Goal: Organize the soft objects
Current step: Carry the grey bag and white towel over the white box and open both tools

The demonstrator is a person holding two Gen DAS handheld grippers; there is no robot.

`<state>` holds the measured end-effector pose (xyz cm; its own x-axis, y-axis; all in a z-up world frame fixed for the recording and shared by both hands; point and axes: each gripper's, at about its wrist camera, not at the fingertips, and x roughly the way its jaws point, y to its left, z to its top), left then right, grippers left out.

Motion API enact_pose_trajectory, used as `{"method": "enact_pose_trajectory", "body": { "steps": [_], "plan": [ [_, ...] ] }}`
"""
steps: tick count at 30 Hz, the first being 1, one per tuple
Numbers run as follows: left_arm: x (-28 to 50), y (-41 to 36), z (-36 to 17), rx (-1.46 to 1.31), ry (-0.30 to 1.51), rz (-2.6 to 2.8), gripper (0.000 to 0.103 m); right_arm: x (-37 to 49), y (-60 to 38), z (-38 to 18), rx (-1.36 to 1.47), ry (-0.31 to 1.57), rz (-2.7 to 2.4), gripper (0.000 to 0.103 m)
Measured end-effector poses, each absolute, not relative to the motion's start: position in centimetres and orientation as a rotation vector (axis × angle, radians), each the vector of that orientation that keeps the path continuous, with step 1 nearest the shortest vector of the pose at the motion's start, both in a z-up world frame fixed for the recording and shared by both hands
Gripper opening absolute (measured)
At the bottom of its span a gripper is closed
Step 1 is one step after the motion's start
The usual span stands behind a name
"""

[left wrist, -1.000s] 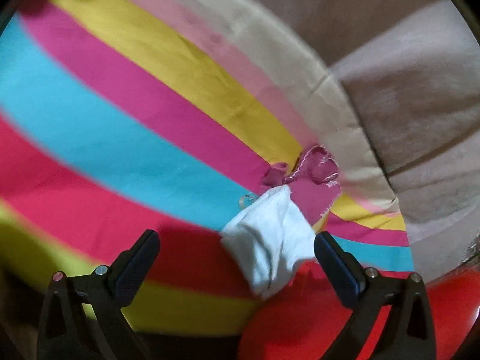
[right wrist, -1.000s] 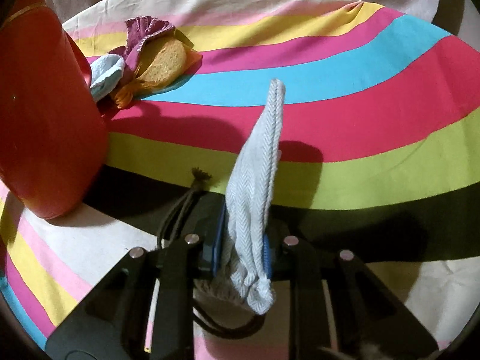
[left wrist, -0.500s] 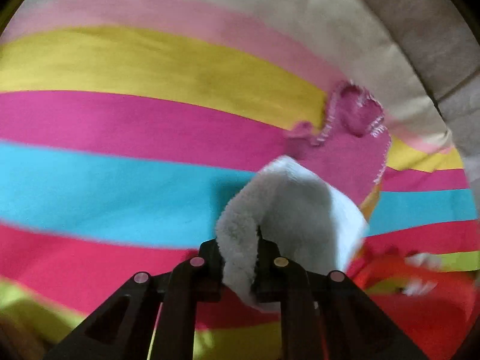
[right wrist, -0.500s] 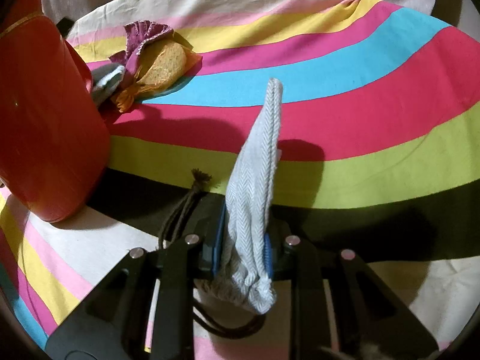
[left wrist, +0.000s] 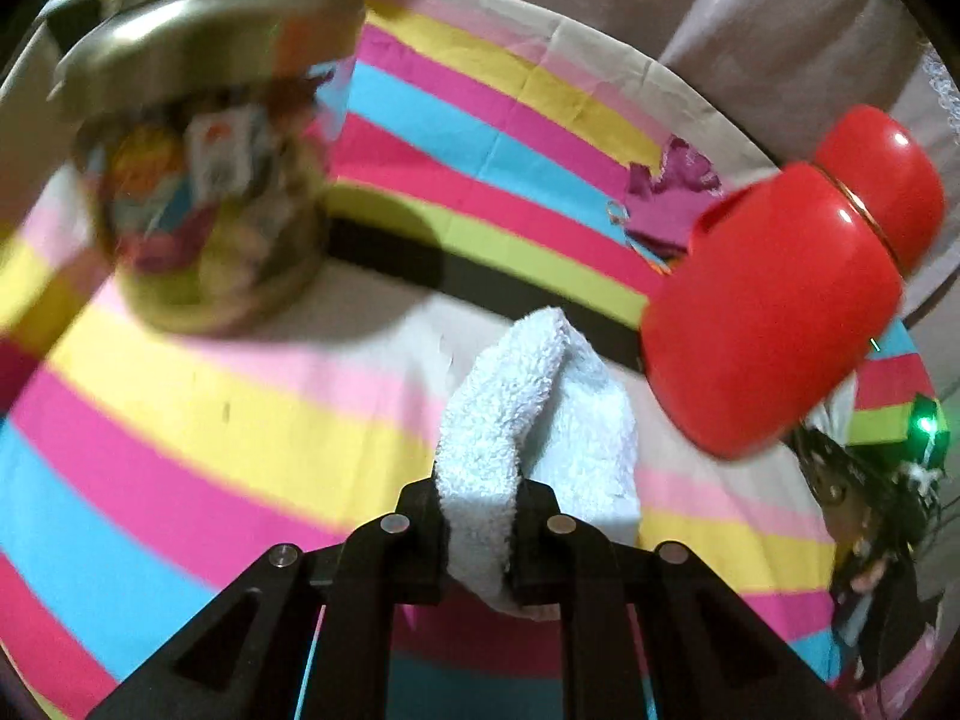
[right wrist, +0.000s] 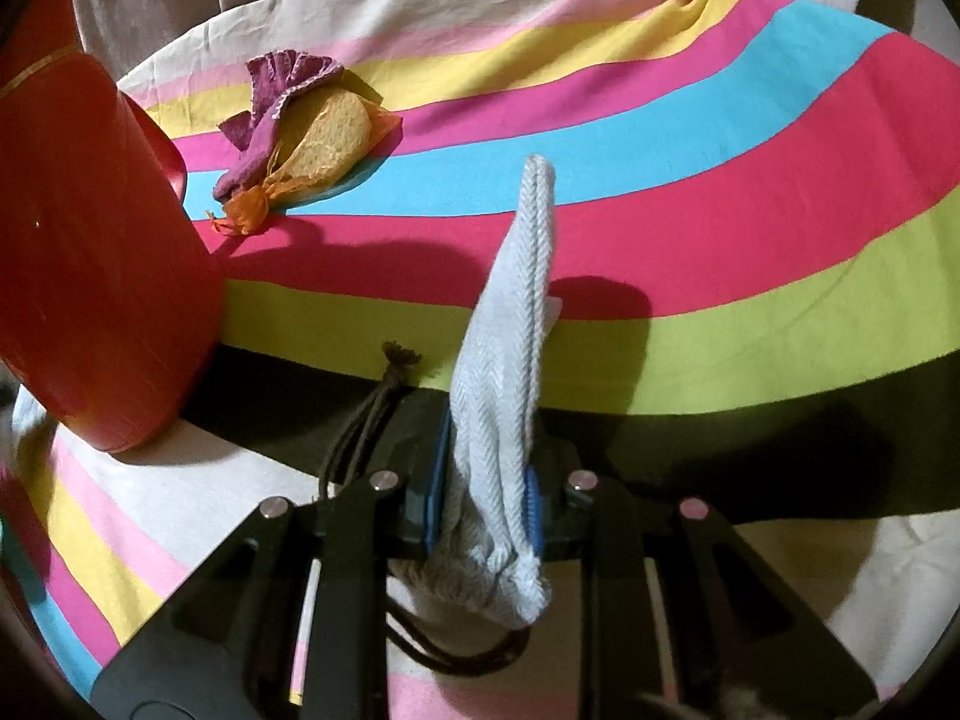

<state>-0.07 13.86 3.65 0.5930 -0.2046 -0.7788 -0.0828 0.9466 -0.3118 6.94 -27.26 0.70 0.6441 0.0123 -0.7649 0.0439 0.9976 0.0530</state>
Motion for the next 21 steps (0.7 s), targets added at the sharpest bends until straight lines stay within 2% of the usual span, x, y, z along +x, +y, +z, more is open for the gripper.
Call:
{"method": "enact_pose_trajectory", "body": {
  "steps": [4,8,14,21],
  "plan": [
    [-2.1,12.4,4.0,-0.299,0.930,-0.081,0.014,6.5,-27.4,0.8,0.096,0.869,0.001,0.022],
    [-5.4,11.2,5.0,-0.241,0.904,-0.100,0.014,1.8,-26.4,2.0,0.207,0.862,0.072,0.021],
    [-8.3,10.7,4.7,-0.251,0.913,-0.120,0.014,-5.2,-22.8,3.5,0.185,0.833,0.186,0.021],
    [-10.3,8.2,5.7,-0.210,0.876,-0.153,0.014,-8.3,-21.5,5.4,0.163,0.791,0.213,0.021]
  ]
}}
